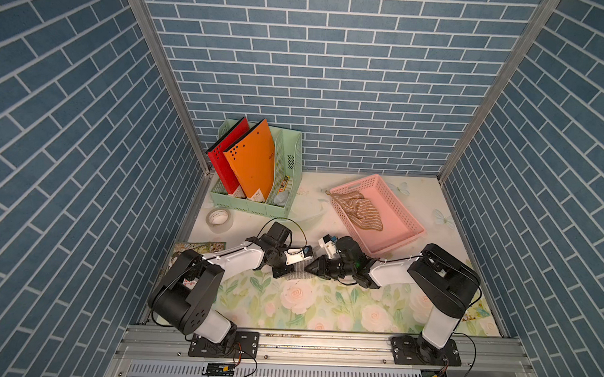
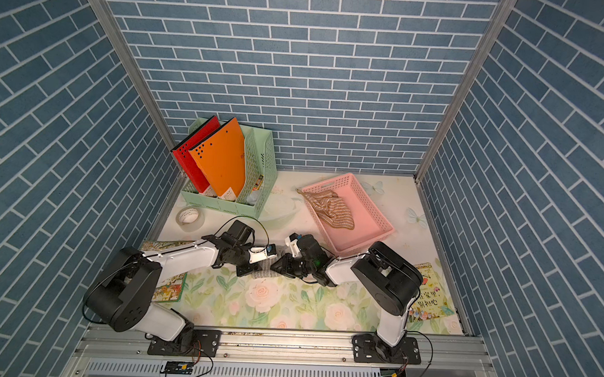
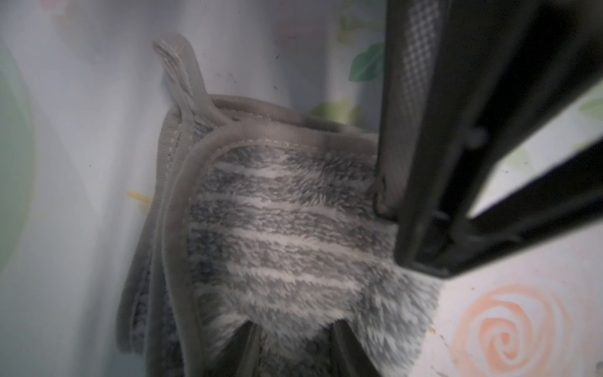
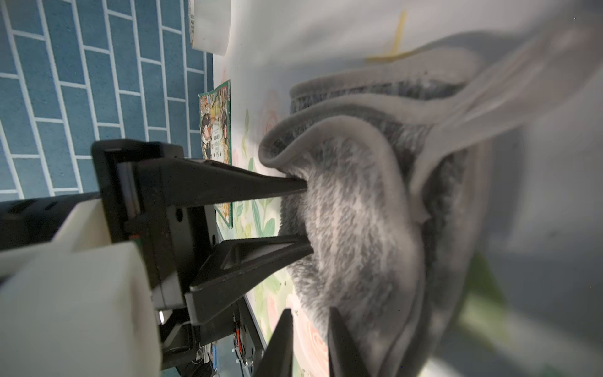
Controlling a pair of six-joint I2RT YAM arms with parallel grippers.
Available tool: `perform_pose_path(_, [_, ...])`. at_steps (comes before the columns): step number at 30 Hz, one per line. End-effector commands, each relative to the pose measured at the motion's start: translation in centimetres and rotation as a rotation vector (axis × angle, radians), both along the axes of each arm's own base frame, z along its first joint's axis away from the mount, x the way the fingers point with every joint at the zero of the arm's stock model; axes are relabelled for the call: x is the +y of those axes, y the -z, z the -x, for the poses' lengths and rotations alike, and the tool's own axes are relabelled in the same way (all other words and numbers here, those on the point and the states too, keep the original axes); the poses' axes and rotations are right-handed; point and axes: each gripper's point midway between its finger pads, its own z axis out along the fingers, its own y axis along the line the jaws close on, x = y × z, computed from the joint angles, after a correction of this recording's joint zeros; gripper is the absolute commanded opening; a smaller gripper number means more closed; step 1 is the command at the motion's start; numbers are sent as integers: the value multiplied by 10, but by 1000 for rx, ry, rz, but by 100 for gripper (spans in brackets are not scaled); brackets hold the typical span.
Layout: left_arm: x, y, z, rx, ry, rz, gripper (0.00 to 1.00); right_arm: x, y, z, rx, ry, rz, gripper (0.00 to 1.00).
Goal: Fold the square dishcloth
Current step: Smooth out the cleaning item at the center of the board, then move the cleaning item to the center of the board.
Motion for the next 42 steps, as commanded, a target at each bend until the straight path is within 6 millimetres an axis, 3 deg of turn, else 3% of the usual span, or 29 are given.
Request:
perform_pose_path(1, [3,-8,2,11,-13,-20,41,2,11,3,32,5,-1,21])
perform_pose_path(6, [-6,-33,-1,-2,-29,41,41,-11,46,5,58,15,102,21])
perform_pose_path(9, [-19,-56,-1,22,-34,122,42,-15,44,5,47,24,101,21])
perform_pose_path(10, [-23,-60,-1,30,-33,137,42,-15,40,3,36,27,96,22])
perform_pose_path(15, [-30,-65,-4,64,-28,150,41,-5,-31,-10,-85,43,-7,30])
perform_pose_path(18, [-34,-70,-5,76,-27,172,42,-15,-50,-19,-153,65,28,37])
perform_pose_path(22, [-39,-76,-9,95,-52,198,42,-44,-64,-29,-197,121,60,50])
perform_pose_path(26, [-34,-64,-16,86,-82,148,43,-80,-85,-44,-298,197,135,60])
perform_pose_path(33, [-40,-27,-15,81,-39,23,43,-144,-108,-68,-400,337,279,63])
perform_pose_path(38, [-35,0,-24,69,-51,-73,43,-165,-119,-76,-454,375,344,66])
perform_pose_path(42, [-13,20,-33,34,-73,-191,42,-180,-133,-85,-510,406,412,69])
